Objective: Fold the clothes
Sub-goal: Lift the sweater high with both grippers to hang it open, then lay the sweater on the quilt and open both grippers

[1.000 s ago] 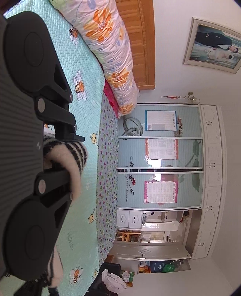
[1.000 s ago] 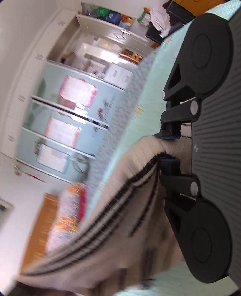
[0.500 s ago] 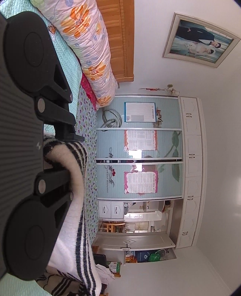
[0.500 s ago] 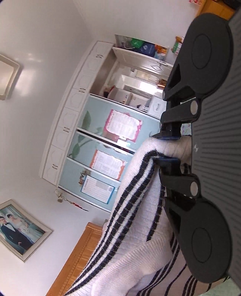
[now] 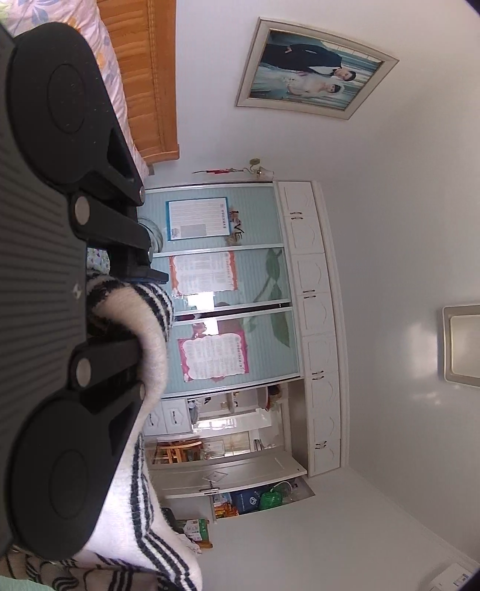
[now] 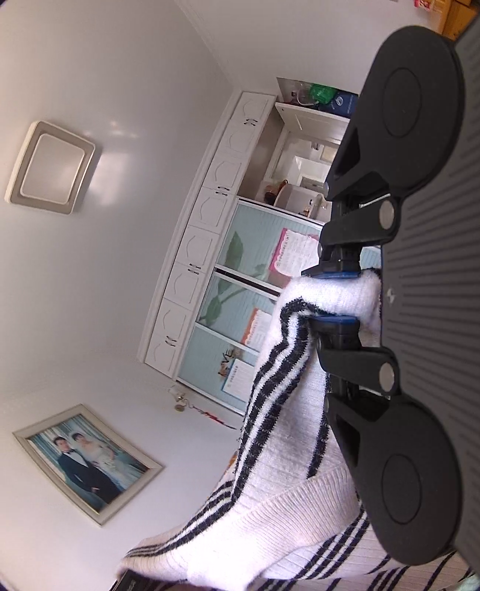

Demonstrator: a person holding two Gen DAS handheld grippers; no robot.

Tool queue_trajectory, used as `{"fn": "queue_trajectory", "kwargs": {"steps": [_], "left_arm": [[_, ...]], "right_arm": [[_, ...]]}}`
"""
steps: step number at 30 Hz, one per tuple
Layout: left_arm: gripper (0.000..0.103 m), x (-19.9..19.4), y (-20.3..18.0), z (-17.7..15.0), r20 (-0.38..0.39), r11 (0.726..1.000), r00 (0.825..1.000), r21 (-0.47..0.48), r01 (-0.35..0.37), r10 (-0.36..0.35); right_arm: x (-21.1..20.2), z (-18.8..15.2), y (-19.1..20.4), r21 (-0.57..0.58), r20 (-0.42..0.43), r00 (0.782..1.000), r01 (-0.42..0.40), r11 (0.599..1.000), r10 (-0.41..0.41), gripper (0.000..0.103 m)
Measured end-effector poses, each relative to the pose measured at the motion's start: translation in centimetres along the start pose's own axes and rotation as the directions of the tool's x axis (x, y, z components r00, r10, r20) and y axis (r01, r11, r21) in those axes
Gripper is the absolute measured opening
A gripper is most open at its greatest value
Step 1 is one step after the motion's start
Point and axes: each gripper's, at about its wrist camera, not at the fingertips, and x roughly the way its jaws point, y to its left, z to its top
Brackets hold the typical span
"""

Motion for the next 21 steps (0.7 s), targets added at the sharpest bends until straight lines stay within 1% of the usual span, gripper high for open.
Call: {"fn": "queue_trajectory", "kwargs": {"steps": [3,5,7,9,11,12,13,14,15,16,17,18,19,20,21], "left_arm": [[0.011,1.8,-1.2,1.1,0.037,1.000,0.999,0.031,-0.007,0.005],[0.011,3.8,-2.6,0.5,0.017,0.997,1.000,0.071,-0.004,0.003],[0.011,6.9,-3.7,-1.2,-0.056,0.996,0.998,0.084,0.014,-0.009],[0.011,10.1,-4.9,-3.4,-0.136,0.995,0.991,0.094,0.035,-0.022],[0.011,13.6,-6.4,-6.5,-0.213,0.992,0.976,0.112,0.065,-0.040],[0.011,15.2,-7.3,-8.2,-0.254,0.988,0.966,0.125,0.089,-0.054],[0.015,16.7,-8.2,-10.1,-0.299,0.983,0.951,0.141,0.119,-0.073],[0.015,18.0,-9.1,-12.1,-0.356,0.978,0.931,0.151,0.147,-0.085],[0.018,19.2,-9.9,-14.2,-0.415,0.972,0.905,0.158,0.173,-0.093],[0.027,20.5,-10.7,-16.3,-0.473,0.966,0.875,0.163,0.199,-0.100],[0.032,21.7,-11.5,-18.4,-0.529,0.960,0.842,0.167,0.225,-0.106],[0.035,22.4,-12.0,-20.7,-0.586,0.955,0.804,0.167,0.243,-0.102],[0.036,22.9,-12.2,-22.9,-0.639,0.954,0.763,0.158,0.254,-0.097],[0.036,22.8,-11.8,-24.6,-0.671,0.959,0.735,0.139,0.248,-0.093],[0.036,22.6,-11.2,-26.1,-0.697,0.965,0.712,0.117,0.235,-0.089]], "right_arm": [[0.7,0.3,-1.2,0.051,0.007,1.000,-0.007,0.999,0.007,0.018],[1.7,-0.1,-1.7,0.067,-0.003,1.000,0.000,0.998,0.001,0.018],[3.1,-1.2,-1.9,0.079,-0.028,1.000,0.005,0.997,-0.003,0.018],[5.0,-3.1,-2.0,0.100,-0.074,0.997,0.009,0.995,-0.002,0.018],[7.3,-5.9,-1.7,0.118,-0.138,0.990,0.025,0.993,-0.009,0.018],[8.6,-7.4,-1.5,0.114,-0.179,0.984,0.036,0.993,-0.015,0.018],[10.0,-9.0,-1.2,0.109,-0.225,0.974,0.047,0.993,-0.021,0.017],[11.4,-10.8,-1.0,0.105,-0.274,0.961,0.058,0.993,-0.027,0.016],[12.6,-12.6,-0.8,0.109,-0.324,0.946,0.064,0.992,-0.026,0.016],[13.7,-14.5,-0.7,0.113,-0.375,0.927,0.070,0.991,-0.022,0.016],[14.6,-16.3,-0.5,0.116,-0.433,0.901,0.067,0.991,-0.010,0.016],[15.3,-18.2,-0.3,0.121,-0.488,0.873,0.064,0.991,0.003,0.016],[15.3,-19.7,-0.1,0.137,-0.530,0.847,0.060,0.989,0.022,0.017],[15.2,-21.2,0.2,0.155,-0.570,0.821,0.056,0.986,0.042,0.017],[14.6,-22.4,0.5,0.181,-0.595,0.801,0.043,0.983,0.074,0.017]]}}
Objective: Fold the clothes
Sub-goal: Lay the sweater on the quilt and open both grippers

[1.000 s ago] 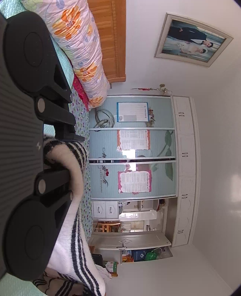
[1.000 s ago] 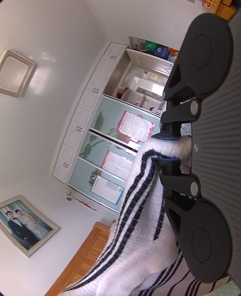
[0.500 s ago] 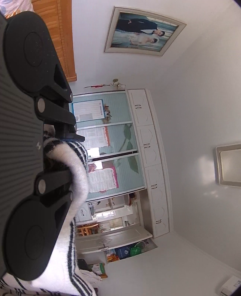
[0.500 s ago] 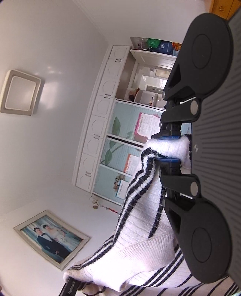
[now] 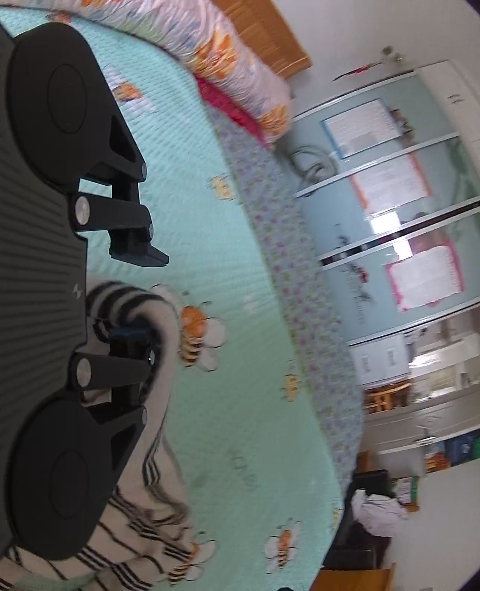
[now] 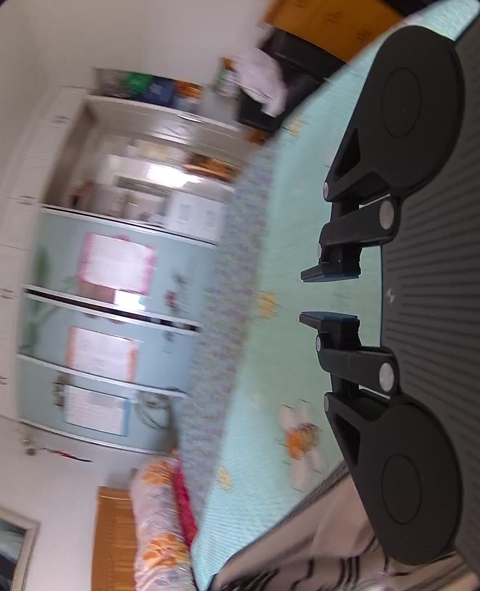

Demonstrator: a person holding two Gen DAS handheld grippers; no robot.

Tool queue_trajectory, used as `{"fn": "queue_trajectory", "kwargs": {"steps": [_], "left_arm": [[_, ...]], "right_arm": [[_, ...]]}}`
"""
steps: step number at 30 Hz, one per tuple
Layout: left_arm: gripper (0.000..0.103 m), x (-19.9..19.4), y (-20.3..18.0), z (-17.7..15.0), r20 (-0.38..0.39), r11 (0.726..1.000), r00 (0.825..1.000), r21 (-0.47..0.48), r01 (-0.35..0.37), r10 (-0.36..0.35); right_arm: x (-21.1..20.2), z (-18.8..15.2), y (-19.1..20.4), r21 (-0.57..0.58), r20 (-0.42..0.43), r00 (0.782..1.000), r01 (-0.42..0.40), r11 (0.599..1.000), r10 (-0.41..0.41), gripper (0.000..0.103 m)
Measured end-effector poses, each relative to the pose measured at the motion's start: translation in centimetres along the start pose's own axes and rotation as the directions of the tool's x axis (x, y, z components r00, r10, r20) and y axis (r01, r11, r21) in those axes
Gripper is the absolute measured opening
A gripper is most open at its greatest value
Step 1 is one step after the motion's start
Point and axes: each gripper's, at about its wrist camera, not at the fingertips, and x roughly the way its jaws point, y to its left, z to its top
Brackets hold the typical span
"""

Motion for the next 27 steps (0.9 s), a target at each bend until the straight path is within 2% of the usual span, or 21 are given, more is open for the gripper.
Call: {"fn": "queue_trajectory", "kwargs": {"steps": [2,4,6,8,9,10,11,12,14,15,17,19,21,22,23,24,25,27], "left_arm": [[0.041,1.3,1.0,-2.4,-0.067,0.998,0.998,-0.069,0.006,-0.011],[0.056,1.7,2.9,-4.5,-0.134,0.978,0.990,-0.207,0.015,-0.043],[0.058,1.6,5.3,-6.7,-0.184,0.926,0.976,-0.375,0.041,-0.117],[0.058,1.0,7.1,-9.2,-0.202,0.848,0.958,-0.526,0.071,-0.205],[0.058,0.1,7.1,-10.7,-0.194,0.820,0.955,-0.567,0.079,-0.226],[0.058,-0.8,7.1,-12.2,-0.185,0.796,0.954,-0.600,0.082,-0.238],[0.058,-1.6,6.7,-13.4,-0.185,0.784,0.953,-0.615,0.079,-0.241],[0.058,-2.4,6.6,-14.3,-0.185,0.780,0.952,-0.621,0.079,-0.243],[0.058,-3.7,6.2,-15.6,-0.184,0.779,0.952,-0.622,0.080,-0.245],[0.058,-4.2,5.9,-16.1,-0.186,0.778,0.950,-0.622,0.083,-0.250],[0.058,-4.9,5.3,-16.8,-0.191,0.778,0.946,-0.622,0.090,-0.263],[0.058,-5.6,4.6,-17.4,-0.195,0.778,0.940,-0.621,0.101,-0.278],[0.058,-5.9,3.9,-17.7,-0.202,0.782,0.935,-0.613,0.113,-0.293],[0.059,-6.1,3.7,-17.9,-0.207,0.788,0.934,-0.606,0.112,-0.291],[0.059,-6.3,3.4,-18.0,-0.212,0.794,0.934,-0.598,0.110,-0.289],[0.059,-6.4,3.3,-18.2,-0.214,0.797,0.935,-0.594,0.106,-0.284],[0.059,-6.5,3.2,-18.3,-0.214,0.800,0.936,-0.592,0.103,-0.279],[0.059,-6.9,3.5,-18.4,-0.202,0.790,0.940,-0.605,0.102,-0.276]], "right_arm": [[0.0,-2.6,0.5,0.020,-0.061,0.997,-0.040,0.999,0.041,0.019],[-0.7,-5.3,1.6,0.044,-0.114,0.991,-0.070,0.997,0.075,0.023],[-1.5,-7.4,2.5,0.072,-0.155,0.982,-0.096,0.993,0.106,0.032],[-2.8,-9.1,3.1,0.089,-0.167,0.982,-0.078,0.993,0.092,0.045],[-3.5,-10.0,3.4,0.097,-0.173,0.981,-0.068,0.993,0.084,0.050],[-4.0,-10.6,3.4,0.097,-0.178,0.982,-0.052,0.994,0.069,0.059],[-4.4,-11.2,3.5,0.096,-0.181,0.982,-0.035,0.995,0.052,0.066],[-4.7,-11.6,3.3,0.077,-0.182,0.983,-0.007,0.997,0.021,0.070],[-4.5,-12.3,3.2,0.042,-0.209,0.977,0.054,0.998,-0.044,0.082],[-4.0,-12.5,2.9,0.045,-0.239,0.970,0.061,0.997,-0.048,0.083],[-2.5,-13.4,2.2,0.107,-0.324,0.946,0.009,0.994,0.026,0.083],[-1.1,-14.4,2.0,0.203,-0.371,0.917,-0.075,0.976,0.147,0.083],[-0.7,-14.9,2.3,0.209,-0.351,0.925,-0.072,0.975,0.144,0.079],[-0.4,-15.1,2.5,0.211,-0.342,0.929,-0.071,0.975,0.142,0.060],[-0.2,-14.9,2.7,0.201,-0.338,0.932,-0.065,0.977,0.131,0.030],[-0.2,-14.3,2.6,0.211,-0.322,0.937,-0.072,0.975,0.139,0.016],[-0.1,-13.7,2.5,0.221,-0.303,0.942,-0.079,0.972,0.146,0.011],[-0.5,-11.9,1.9,0.223,-0.232,0.965,-0.073,0.972,0.126,0.010]]}}
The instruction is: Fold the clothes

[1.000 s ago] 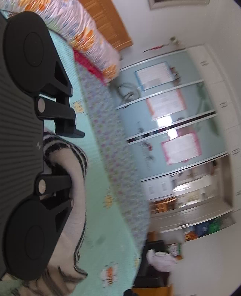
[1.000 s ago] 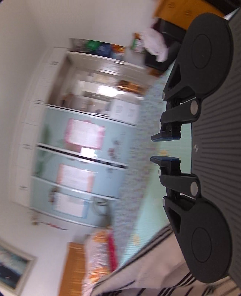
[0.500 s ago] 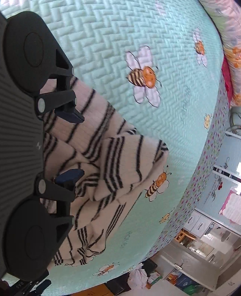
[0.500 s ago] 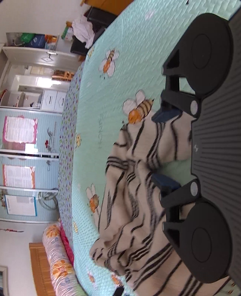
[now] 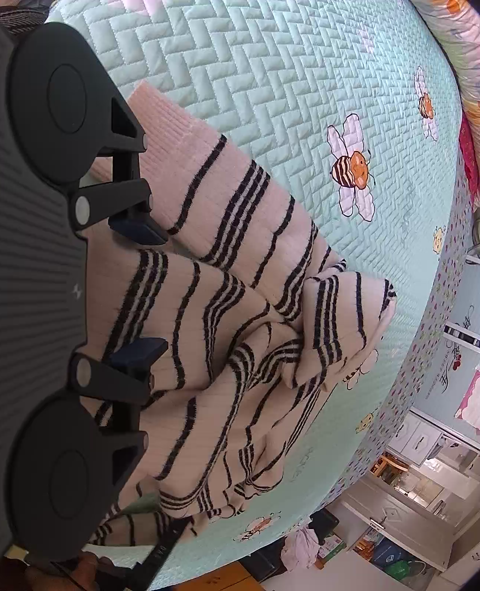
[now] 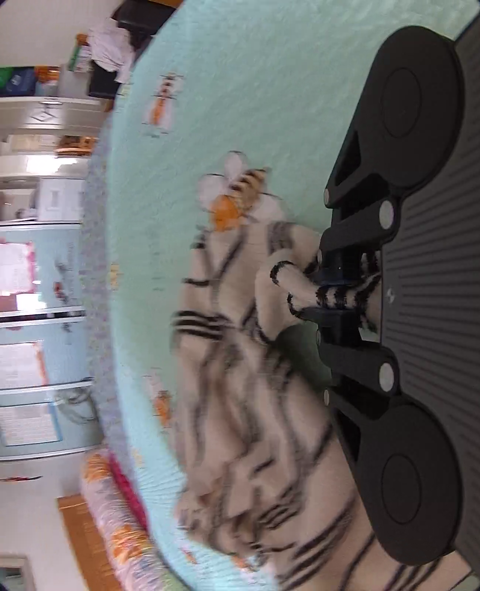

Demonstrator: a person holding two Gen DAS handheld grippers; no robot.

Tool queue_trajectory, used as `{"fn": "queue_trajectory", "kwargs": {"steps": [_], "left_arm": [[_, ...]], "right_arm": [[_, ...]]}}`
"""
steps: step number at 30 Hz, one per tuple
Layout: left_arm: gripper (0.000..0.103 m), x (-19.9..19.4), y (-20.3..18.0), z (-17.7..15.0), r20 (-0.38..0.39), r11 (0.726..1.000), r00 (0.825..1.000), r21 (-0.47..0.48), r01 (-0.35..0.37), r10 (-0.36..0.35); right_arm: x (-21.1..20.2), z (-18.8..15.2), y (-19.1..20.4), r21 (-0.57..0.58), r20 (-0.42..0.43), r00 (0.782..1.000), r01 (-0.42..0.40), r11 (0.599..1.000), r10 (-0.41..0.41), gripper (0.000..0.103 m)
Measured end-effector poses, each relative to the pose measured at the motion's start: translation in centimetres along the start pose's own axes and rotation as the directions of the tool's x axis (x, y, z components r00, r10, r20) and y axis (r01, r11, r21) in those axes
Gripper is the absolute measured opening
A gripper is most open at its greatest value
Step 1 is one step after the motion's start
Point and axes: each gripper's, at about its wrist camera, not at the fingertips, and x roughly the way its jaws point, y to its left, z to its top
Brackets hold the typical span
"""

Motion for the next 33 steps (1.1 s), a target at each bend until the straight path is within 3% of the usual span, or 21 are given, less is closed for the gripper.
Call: {"fn": "queue_trajectory", "kwargs": {"steps": [3,6,9,11,13,14,16,19,24,28,30,33], "left_arm": [[0.059,-0.8,0.3,0.1,0.026,1.000,1.000,-0.014,0.000,0.000],[0.059,-1.1,0.4,0.0,0.030,1.000,1.000,-0.015,-0.009,0.010],[0.059,-1.3,0.3,-0.2,0.031,1.000,0.999,-0.018,-0.007,0.008],[0.059,-1.5,-0.1,-0.3,0.030,1.000,0.999,-0.004,-0.017,0.017],[0.059,-1.5,-0.8,-0.2,0.022,0.999,0.999,0.023,-0.037,0.037],[0.059,-1.4,-1.2,-0.1,0.015,0.998,0.999,0.039,-0.050,0.049],[0.059,-1.0,-2.1,0.4,-0.011,0.996,0.998,0.066,-0.068,0.069],[0.060,-0.1,-3.5,2.1,-0.028,0.992,0.995,0.085,-0.095,0.097],[0.065,1.8,-5.4,6.0,0.031,0.993,0.998,0.098,-0.062,0.059],[0.072,4.0,-4.5,8.8,0.065,0.998,0.996,0.002,-0.067,0.067],[0.072,5.4,-3.7,9.4,0.061,0.996,0.994,-0.032,-0.085,0.086],[0.072,7.4,-2.5,9.7,0.034,0.993,0.993,-0.039,-0.111,0.112]], "right_arm": [[-1.4,3.3,-0.9,0.001,0.132,0.987,0.094,0.996,-0.094,0.009],[-1.8,6.8,-2.6,0.006,0.220,0.951,0.222,0.975,-0.218,0.008],[-0.1,8.4,-4.4,-0.032,0.200,0.922,0.346,0.938,-0.333,0.007],[1.3,7.7,-5.7,-0.006,0.113,0.927,0.361,0.933,-0.358,0.008],[1.8,6.0,-6.7,0.066,0.020,0.952,0.303,0.951,-0.305,0.015],[1.5,4.9,-6.8,0.106,0.000,0.961,0.273,0.956,-0.275,0.030],[0.4,2.3,-6.6,0.180,-0.025,0.978,0.207,0.962,-0.206,0.049],[-2.0,-0.7,-3.9,0.195,-0.033,0.994,0.104,0.975,-0.100,0.050],[-4.5,-0.8,1.6,0.053,-0.009,1.000,-0.027,0.998,0.028,0.052],[-5.2,2.6,5.3,-0.114,0.091,0.993,-0.058,0.992,0.069,0.053],[-4.6,3.8,7.6,-0.244,0.145,0.986,-0.044,0.969,0.081,0.054],[-1.8,5.3,10.9,-0.436,0.160,0.981,-0.034,0.899,0.115,0.060]]}}
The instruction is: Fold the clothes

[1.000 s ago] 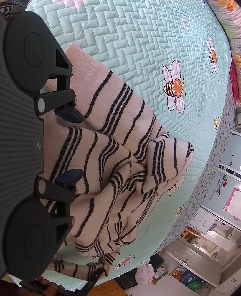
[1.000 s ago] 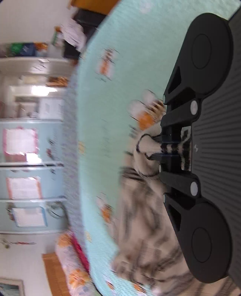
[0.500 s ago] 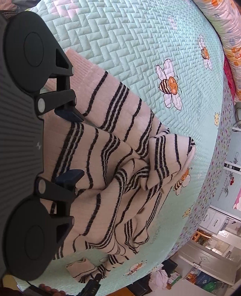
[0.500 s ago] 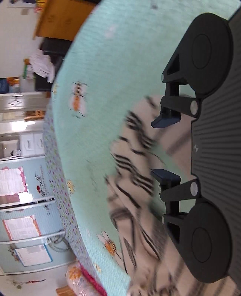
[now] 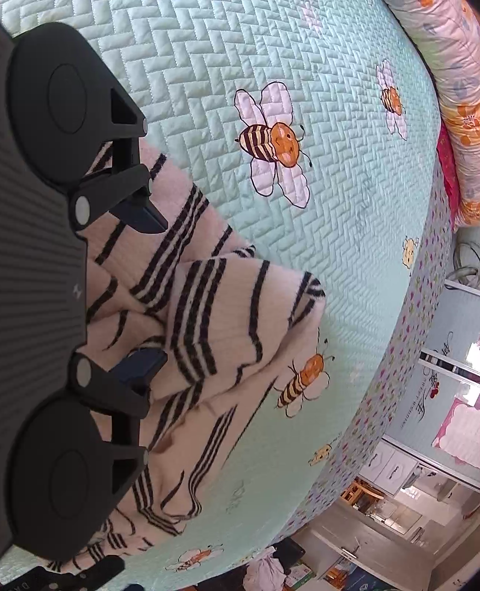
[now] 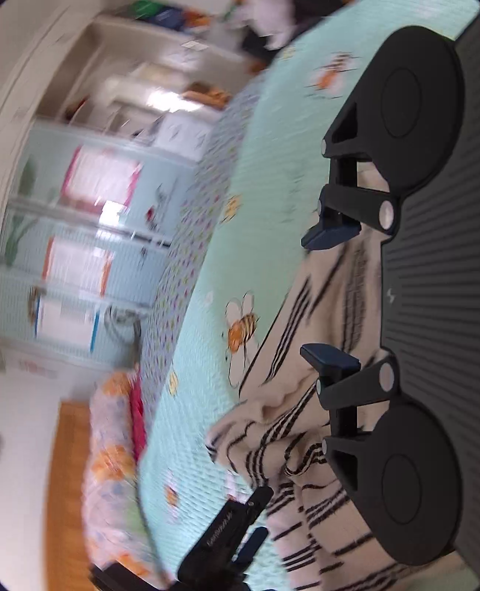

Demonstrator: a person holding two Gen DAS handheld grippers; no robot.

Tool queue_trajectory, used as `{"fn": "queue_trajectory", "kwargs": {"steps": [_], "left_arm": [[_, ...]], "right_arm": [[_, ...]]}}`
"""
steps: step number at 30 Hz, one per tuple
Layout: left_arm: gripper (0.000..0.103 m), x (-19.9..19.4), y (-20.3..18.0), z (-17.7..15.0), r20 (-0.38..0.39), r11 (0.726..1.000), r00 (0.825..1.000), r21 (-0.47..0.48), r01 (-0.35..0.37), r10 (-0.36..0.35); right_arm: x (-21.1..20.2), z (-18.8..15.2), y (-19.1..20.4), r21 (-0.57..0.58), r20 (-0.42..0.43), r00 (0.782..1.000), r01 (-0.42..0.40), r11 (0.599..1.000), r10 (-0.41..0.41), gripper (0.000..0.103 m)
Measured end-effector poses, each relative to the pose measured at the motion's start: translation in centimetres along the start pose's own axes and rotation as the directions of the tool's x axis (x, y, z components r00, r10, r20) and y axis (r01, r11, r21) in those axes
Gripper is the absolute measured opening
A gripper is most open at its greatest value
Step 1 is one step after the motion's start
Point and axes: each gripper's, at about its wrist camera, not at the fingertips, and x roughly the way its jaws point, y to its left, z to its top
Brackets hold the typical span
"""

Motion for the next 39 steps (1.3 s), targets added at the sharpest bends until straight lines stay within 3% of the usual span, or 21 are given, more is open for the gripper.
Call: {"fn": "queue_trajectory", "kwargs": {"steps": [4,7,12,14,15,16,20,23,27,30,33,36,39], "left_arm": [[0.072,2.5,1.4,-0.8,-0.075,1.000,0.997,-0.003,0.020,-0.021],[0.076,2.9,1.8,-1.7,-0.039,1.000,0.999,-0.002,0.032,-0.032],[0.081,2.9,0.8,-2.7,0.025,0.997,1.000,0.072,0.000,-0.002],[0.082,3.0,0.5,-3.1,0.043,0.995,0.999,0.094,-0.013,0.009],[0.082,2.9,0.4,-3.2,0.051,0.995,0.999,0.103,-0.017,0.012],[0.082,2.8,0.4,-3.2,0.057,0.994,0.998,0.108,-0.020,0.013],[0.082,2.4,1.0,-3.2,0.083,0.997,0.997,0.080,-0.009,0.002],[0.081,2.2,1.3,-3.2,0.094,0.997,0.996,0.073,-0.007,0.000],[0.081,2.0,1.6,-3.4,0.110,0.998,0.994,0.070,-0.006,-0.001],[0.081,2.2,1.6,-3.5,0.114,0.996,0.993,0.083,-0.012,0.002],[0.082,2.5,1.5,-3.7,0.118,0.994,0.993,0.103,-0.024,0.012],[0.082,2.7,1.5,-3.9,0.122,0.993,0.992,0.116,-0.033,0.019],[0.082,2.6,1.6,-3.8,0.124,0.993,0.992,0.116,-0.028,0.014]], "right_arm": [[5.8,0.7,2.7,-0.267,-0.073,0.997,-0.030,0.963,0.011,0.061],[9.1,-0.6,3.8,-0.428,-0.143,0.990,-0.046,0.903,-0.018,0.061],[12.1,-2.7,5.1,-0.623,-0.150,0.987,-0.048,0.781,-0.059,0.061],[12.7,-2.2,5.3,-0.622,-0.136,0.990,-0.053,0.781,-0.040,0.054],[13.0,-1.9,5.4,-0.617,-0.130,0.991,-0.055,0.785,-0.032,0.041],[13.3,-1.1,5.0,-0.572,-0.133,0.991,-0.048,0.819,-0.035,0.007],[14.5,2.9,2.0,-0.305,-0.098,0.993,0.029,0.952,-0.061,0.009],[16.4,5.8,-1.6,-0.082,-0.072,0.992,0.093,0.992,-0.099,0.009],[19.9,8.5,-4.9,0.075,-0.072,0.984,0.166,0.983,-0.161,0.009],[23.4,8.5,-5.9,0.139,-0.130,0.971,0.218,0.966,-0.201,0.010],[27.3,6.3,-5.6,0.119,-0.246,0.944,0.255,0.960,-0.220,0.010],[29.3,3.2,-5.1,0.154,-0.344,0.925,0.226,0.962,-0.162,0.012],[27.5,1.4,-4.9,0.241,-0.298,0.943,0.224,0.944,-0.148,0.018]]}}
